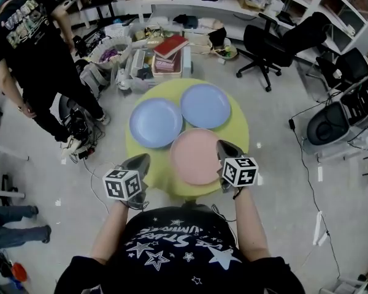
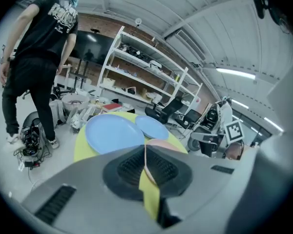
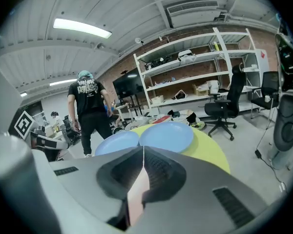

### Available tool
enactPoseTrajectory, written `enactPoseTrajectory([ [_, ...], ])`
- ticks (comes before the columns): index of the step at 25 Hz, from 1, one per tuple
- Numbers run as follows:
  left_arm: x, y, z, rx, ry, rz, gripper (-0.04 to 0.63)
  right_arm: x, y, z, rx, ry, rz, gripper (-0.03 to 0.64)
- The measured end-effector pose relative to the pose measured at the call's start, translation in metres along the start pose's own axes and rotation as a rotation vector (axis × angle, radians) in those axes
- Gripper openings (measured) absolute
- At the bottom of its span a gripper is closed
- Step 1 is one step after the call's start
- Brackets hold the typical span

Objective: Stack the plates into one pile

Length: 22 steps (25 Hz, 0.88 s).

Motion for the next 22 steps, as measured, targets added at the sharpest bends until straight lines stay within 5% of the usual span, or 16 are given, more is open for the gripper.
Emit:
enactPoseTrajectory([
  [14, -0.006, 0.027, -0.015, -0.027, -0.183, 0.196, 0.021, 0.028, 0.028, 0.010, -0.044, -0.039, 0.155, 0.015],
  [22, -0.032, 0.022, -0.019, -0.047, -0.090, 0.280, 0.026, 0.004, 0.053, 0.003, -0.086, -0.044, 0.200, 0.015],
])
Point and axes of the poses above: the fingertips, and each gripper's own axes: y forward along the fingers, x to its right, z out of its top, the point moved 4 cm from there along -y, backward along the fingers, and after that the axes turned 2 degrees about -y, right-handed, at the moved point
